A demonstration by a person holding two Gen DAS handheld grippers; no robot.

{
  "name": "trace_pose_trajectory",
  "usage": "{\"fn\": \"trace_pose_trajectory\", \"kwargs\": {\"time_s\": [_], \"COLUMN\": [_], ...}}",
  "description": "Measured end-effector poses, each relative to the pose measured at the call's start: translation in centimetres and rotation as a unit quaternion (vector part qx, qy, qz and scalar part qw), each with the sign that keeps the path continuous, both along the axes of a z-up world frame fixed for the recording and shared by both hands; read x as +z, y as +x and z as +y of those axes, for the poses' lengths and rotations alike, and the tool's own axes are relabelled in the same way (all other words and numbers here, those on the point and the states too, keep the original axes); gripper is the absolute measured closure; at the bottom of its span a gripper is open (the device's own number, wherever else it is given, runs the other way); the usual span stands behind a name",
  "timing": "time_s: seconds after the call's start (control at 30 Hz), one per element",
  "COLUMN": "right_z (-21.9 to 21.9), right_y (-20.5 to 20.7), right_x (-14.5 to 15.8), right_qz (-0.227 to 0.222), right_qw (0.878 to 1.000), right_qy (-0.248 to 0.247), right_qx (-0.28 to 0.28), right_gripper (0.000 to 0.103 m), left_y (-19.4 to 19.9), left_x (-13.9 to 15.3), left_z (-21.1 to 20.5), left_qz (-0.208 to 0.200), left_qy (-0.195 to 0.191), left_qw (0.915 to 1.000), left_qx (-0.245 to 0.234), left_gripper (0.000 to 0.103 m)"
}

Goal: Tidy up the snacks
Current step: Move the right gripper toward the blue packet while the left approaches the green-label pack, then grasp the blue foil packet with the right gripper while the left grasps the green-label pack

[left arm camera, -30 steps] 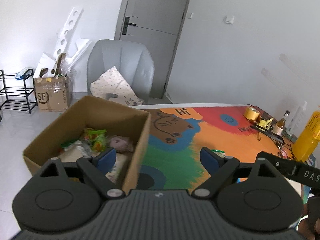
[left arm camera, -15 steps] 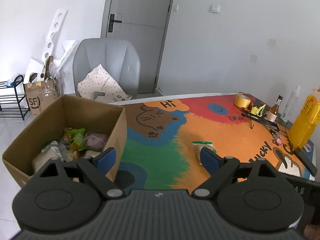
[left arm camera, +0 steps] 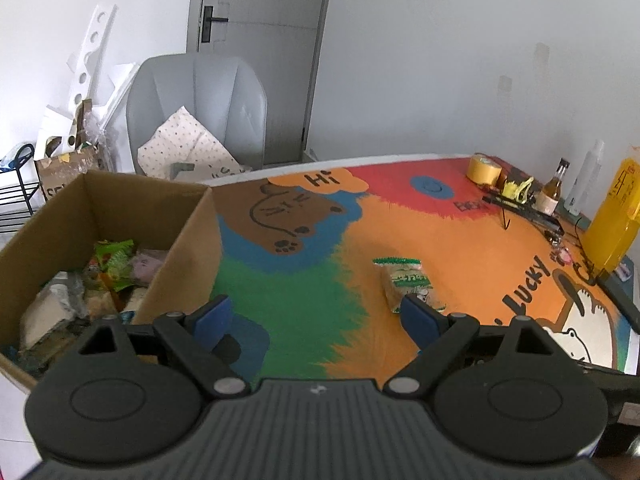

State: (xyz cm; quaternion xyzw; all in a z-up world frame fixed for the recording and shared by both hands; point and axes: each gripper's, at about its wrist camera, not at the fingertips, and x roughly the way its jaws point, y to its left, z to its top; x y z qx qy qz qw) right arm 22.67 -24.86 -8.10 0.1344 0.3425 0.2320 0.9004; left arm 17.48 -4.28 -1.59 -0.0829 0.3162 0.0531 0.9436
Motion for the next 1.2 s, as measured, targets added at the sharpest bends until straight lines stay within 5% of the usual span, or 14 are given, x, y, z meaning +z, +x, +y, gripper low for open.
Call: {"fn": "trace_pose_trajectory", "kwargs": {"time_s": [0.1,0.17,0.27,1.2], "right_z": [0.2,0.3,0.4,-6.1], "right_y": [0.8,1.4,1.5,4.1], "right_x": [-0.9,-1.5,-1.7,-1.7], "right_qz": [0.014,0.022,0.012,-0.025], "right_qw": [1.000,1.000,1.000,0.998], "right_qy": [0.002,-0.003,0.002,0.001], "right_qx": [0.003,0.010,0.023,-0.063], "right_gripper": [0.049,0.076,0.079,0.078], "left_y": [0.9,1.4,2.6,11.1], "left_x": [-0.6,-0.9,-1.4,-5.8], "left_z": [-0.2,-0.2,-0.3,-7.3], "left_qz": [0.006,0.010,0.015,0.042], "left_qy": [0.000,-0.001,-0.003,0.013], "left_qw": [1.0000,0.9999,0.9999,0.9981], "left_qx": [-0.004,-0.005,-0.006,-0.045], "left_gripper": [0.013,0.013,0.013,0.013]}}
